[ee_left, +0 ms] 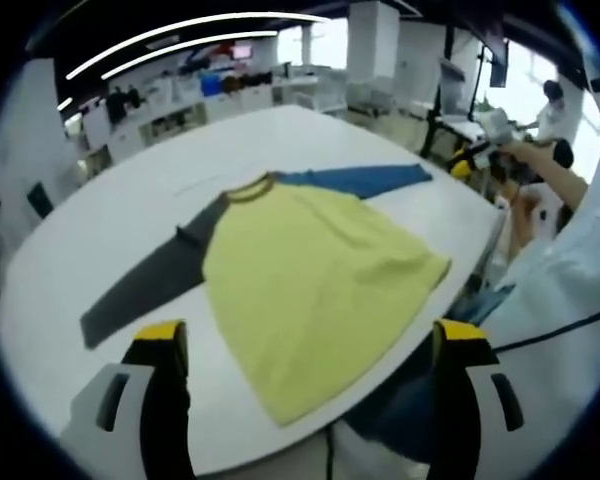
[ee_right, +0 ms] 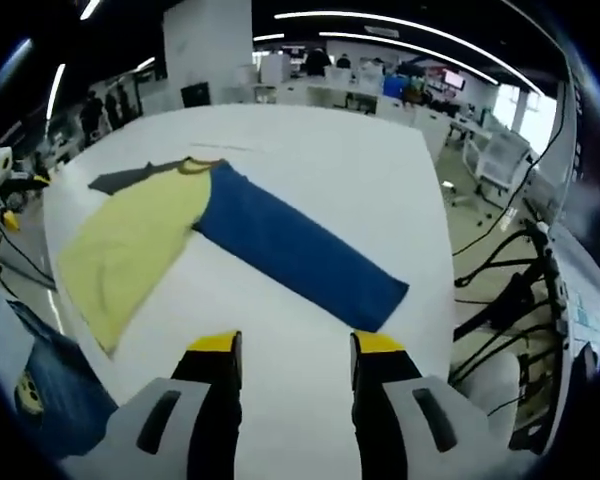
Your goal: Fold the garment on the visible template until the final outline fits inside the template.
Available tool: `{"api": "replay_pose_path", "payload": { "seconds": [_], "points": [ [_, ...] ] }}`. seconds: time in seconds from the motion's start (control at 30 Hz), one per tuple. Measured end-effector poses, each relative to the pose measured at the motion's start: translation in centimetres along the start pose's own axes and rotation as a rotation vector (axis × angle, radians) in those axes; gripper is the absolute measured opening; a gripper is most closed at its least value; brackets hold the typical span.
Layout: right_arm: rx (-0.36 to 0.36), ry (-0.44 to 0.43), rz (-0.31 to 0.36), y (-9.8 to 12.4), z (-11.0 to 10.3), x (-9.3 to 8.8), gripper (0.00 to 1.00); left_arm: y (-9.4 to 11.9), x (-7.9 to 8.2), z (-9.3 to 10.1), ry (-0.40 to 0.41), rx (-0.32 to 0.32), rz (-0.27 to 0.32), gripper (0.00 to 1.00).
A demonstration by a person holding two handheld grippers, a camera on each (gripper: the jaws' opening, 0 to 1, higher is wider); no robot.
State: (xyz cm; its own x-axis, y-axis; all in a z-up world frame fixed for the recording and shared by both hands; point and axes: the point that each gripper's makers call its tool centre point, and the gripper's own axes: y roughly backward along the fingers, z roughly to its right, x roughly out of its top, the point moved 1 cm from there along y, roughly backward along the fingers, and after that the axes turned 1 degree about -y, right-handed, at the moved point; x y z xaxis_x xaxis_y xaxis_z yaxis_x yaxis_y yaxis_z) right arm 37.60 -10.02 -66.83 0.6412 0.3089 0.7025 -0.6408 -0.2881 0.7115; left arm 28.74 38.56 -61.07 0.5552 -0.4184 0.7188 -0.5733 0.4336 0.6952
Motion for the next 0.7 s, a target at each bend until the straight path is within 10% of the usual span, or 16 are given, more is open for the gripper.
{"api": "replay_pose_path", "payload": {
  "seconds": [0.7],
  "points": [
    [-0.042, -0.102, 0.012, -2.4, 3.2, -0.6, 0.29, -0.3, 0.0, -0.3, 0.019, 0.023, -0.002, 0.95]
  ]
}}
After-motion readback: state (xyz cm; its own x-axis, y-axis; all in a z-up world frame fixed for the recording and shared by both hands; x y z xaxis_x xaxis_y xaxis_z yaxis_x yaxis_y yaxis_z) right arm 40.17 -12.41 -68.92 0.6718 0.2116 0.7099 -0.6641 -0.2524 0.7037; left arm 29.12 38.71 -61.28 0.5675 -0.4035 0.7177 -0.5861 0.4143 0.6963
